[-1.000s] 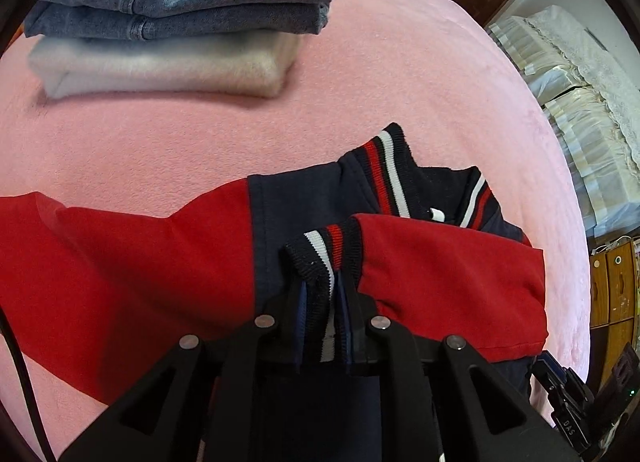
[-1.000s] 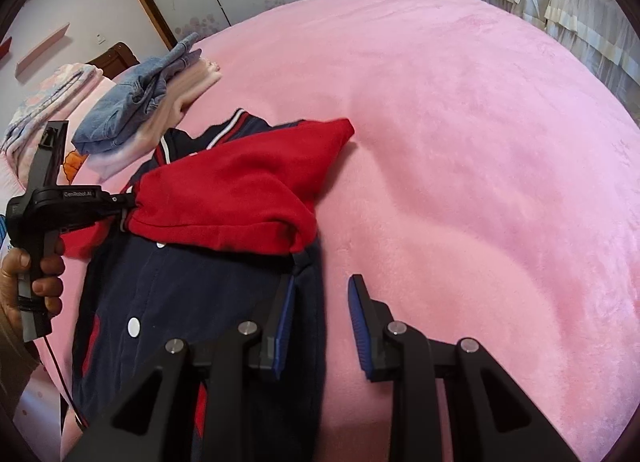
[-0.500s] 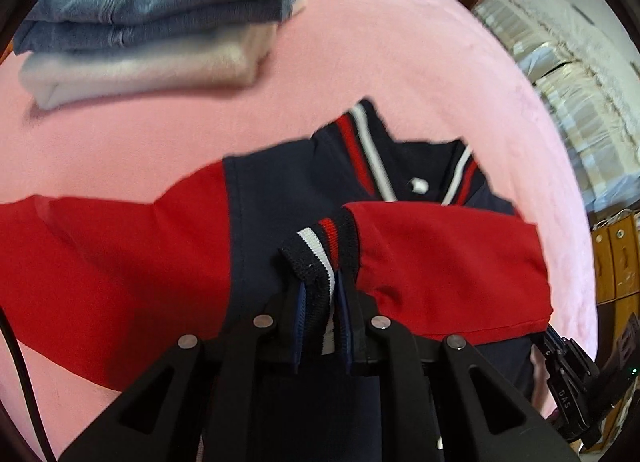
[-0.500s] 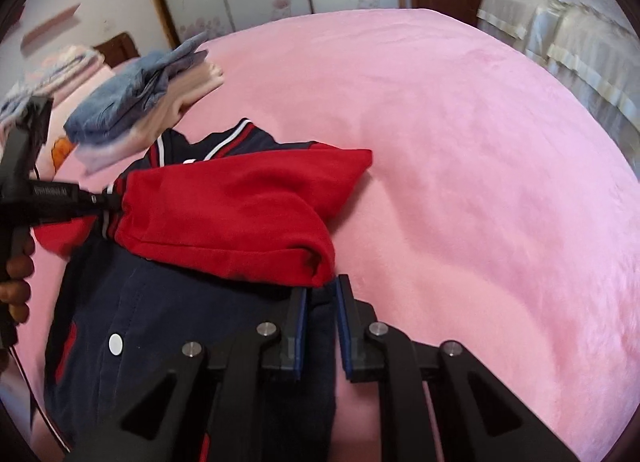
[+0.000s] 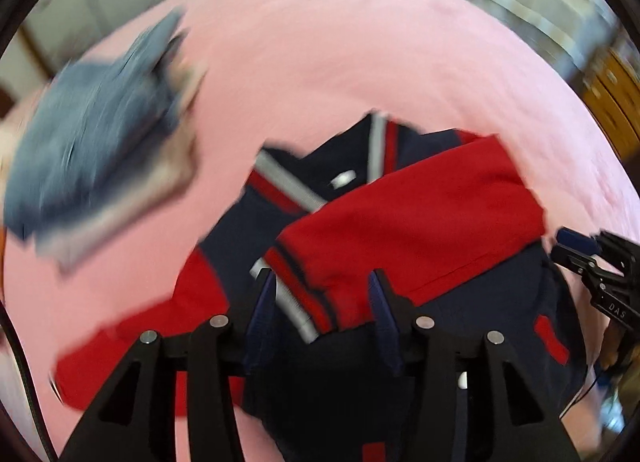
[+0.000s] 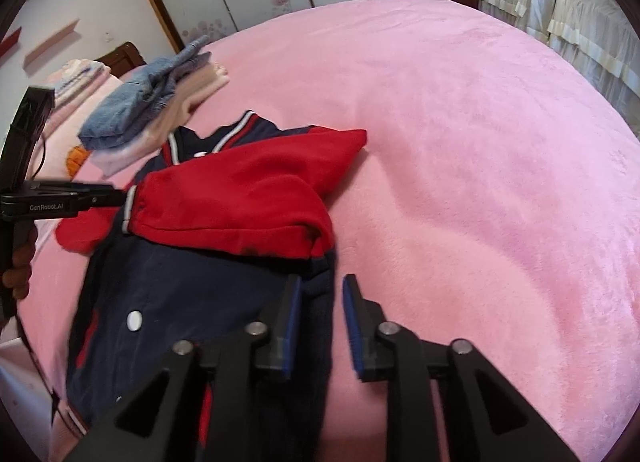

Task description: Fold large clothes

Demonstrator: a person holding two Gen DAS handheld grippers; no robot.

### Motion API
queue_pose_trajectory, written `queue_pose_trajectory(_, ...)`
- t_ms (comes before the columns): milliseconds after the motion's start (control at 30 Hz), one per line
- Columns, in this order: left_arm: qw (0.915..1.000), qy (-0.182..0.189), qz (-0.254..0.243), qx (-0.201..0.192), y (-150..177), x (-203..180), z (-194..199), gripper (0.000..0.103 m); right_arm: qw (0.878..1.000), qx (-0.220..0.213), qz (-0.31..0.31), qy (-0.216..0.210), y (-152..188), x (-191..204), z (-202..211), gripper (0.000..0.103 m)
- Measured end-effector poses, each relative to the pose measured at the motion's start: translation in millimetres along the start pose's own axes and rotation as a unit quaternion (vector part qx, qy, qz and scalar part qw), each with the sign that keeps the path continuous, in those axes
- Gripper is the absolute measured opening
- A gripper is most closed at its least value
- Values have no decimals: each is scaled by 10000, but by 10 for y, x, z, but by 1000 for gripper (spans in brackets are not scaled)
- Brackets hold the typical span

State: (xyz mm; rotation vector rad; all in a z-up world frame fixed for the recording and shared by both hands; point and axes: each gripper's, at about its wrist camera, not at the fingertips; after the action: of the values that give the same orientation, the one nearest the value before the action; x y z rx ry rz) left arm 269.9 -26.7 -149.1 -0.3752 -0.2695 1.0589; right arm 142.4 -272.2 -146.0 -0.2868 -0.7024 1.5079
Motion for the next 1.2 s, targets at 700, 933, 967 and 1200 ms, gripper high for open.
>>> queue_pose_trajectory(700,9660,1746,-1719,826,-1415,-1275,-1184,46,9898,-31,-1304,-568,-191,-221,-258,33)
queue_pose_trajectory(933,9609,1999,-1656,965,-1478,-1272,-1398,35,9908,1,-1203,-623,-187,-260,-310,33)
queue_pose_trajectory(967,9601,2061,-1642,935,-1481,-1282,-1398,24,9911,4,-1184,-614,-189,-258,-322,33)
queue_pose_trajectory(1200,9749,1481,-1655,174,-1499,-1397,-1292,1,9957,-79,-814,-435,-174,-117,-306,18)
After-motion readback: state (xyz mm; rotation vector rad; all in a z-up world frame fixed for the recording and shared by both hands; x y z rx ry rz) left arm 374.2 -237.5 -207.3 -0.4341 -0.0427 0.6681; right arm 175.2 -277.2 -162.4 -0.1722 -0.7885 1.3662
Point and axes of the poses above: each gripper's, at about its wrist camera, not at the fingertips, and z roughly against the way its jaws point, x to its left, y to its underside, and after that the axes turned 3 degrees about -x, right-handed
